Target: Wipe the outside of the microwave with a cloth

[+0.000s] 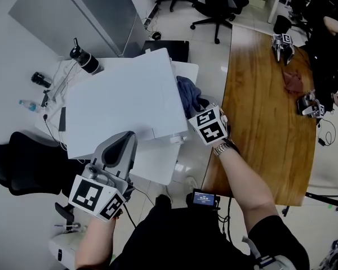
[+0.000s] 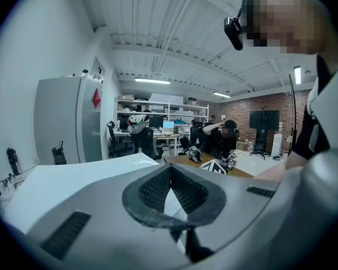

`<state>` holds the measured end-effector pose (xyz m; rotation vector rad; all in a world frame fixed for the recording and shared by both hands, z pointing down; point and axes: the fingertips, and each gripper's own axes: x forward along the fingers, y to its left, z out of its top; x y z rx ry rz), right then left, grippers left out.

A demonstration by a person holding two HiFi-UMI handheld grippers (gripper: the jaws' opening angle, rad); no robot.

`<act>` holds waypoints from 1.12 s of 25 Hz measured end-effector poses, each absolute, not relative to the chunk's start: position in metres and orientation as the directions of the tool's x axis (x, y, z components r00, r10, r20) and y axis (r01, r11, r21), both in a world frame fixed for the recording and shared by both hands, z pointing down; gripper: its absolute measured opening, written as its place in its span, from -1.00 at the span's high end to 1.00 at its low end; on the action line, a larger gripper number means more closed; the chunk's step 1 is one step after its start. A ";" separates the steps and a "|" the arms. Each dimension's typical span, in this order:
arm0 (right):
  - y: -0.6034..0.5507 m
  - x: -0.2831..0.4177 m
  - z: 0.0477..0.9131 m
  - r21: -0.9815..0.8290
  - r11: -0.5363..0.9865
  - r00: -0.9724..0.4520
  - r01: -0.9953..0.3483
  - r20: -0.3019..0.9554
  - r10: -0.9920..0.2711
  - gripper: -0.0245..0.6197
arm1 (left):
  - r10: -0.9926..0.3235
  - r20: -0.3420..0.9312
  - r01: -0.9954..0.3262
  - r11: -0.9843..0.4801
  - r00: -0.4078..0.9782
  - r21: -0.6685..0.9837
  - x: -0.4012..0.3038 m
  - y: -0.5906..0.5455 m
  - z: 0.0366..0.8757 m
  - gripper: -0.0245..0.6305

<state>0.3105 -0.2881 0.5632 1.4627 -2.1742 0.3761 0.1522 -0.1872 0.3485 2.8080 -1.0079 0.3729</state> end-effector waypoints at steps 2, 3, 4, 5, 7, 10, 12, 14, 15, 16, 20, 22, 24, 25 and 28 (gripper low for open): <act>-0.289 0.310 0.575 0.037 0.392 -0.309 -0.919 0.550 -0.776 0.76 | -0.606 0.284 -0.641 -0.766 0.743 0.043 0.153 -0.188 0.351 0.91; -0.289 0.310 0.581 0.035 0.393 -0.309 -0.919 0.557 -0.771 0.76 | -0.606 0.287 -0.642 -0.766 0.742 0.042 0.153 -0.188 0.353 0.91; -0.290 0.310 0.587 0.031 0.394 -0.310 -0.918 0.564 -0.766 0.76 | -0.606 0.290 -0.642 -0.765 0.740 0.041 0.153 -0.188 0.354 0.91; -0.290 0.311 0.592 0.028 0.395 -0.310 -0.918 0.570 -0.761 0.76 | -0.606 0.293 -0.643 -0.765 0.739 0.039 0.153 -0.188 0.355 0.91; -0.291 0.311 0.601 0.024 0.395 -0.308 -0.918 0.583 -0.752 0.76 | -0.607 0.299 -0.644 -0.764 0.737 0.035 0.153 -0.186 0.356 0.91; -0.288 0.314 0.608 0.026 0.391 -0.298 -0.920 0.599 -0.743 0.76 | -0.610 0.308 -0.648 -0.761 0.730 0.031 0.152 -0.186 0.358 0.91; -0.285 0.316 0.610 0.031 0.387 -0.290 -0.922 0.608 -0.739 0.76 | -0.614 0.312 -0.653 -0.757 0.725 0.027 0.150 -0.185 0.359 0.91; -0.282 0.319 0.611 0.036 0.382 -0.281 -0.923 0.617 -0.736 0.76 | -0.617 0.317 -0.657 -0.754 0.720 0.024 0.147 -0.184 0.360 0.91; -0.280 0.320 0.611 0.039 0.380 -0.276 -0.924 0.621 -0.734 0.76 | -0.619 0.320 -0.659 -0.752 0.717 0.023 0.146 -0.184 0.360 0.91; -0.278 0.321 0.611 0.042 0.378 -0.271 -0.925 0.625 -0.732 0.76 | -0.621 0.321 -0.662 -0.750 0.715 0.023 0.146 -0.183 0.360 0.91; -0.272 0.326 0.614 0.052 0.370 -0.252 -0.928 0.642 -0.724 0.76 | -0.628 0.324 -0.669 -0.743 0.707 0.021 0.142 -0.182 0.360 0.91; -0.269 0.329 0.616 0.057 0.366 -0.243 -0.929 0.651 -0.719 0.76 | -0.631 0.323 -0.672 -0.740 0.705 0.020 0.140 -0.181 0.360 0.91; -0.266 0.331 0.618 0.062 0.362 -0.234 -0.930 0.660 -0.714 0.76 | -0.635 0.322 -0.676 -0.737 0.702 0.020 0.138 -0.180 0.360 0.91; -0.265 0.333 0.620 0.064 0.360 -0.229 -0.931 0.665 -0.711 0.76 | -0.637 0.321 -0.678 -0.735 0.700 0.021 0.137 -0.180 0.360 0.91; -0.261 0.337 0.624 0.071 0.354 -0.215 -0.932 0.680 -0.701 0.76 | -0.644 0.313 -0.683 -0.730 0.698 0.024 0.135 -0.177 0.358 0.91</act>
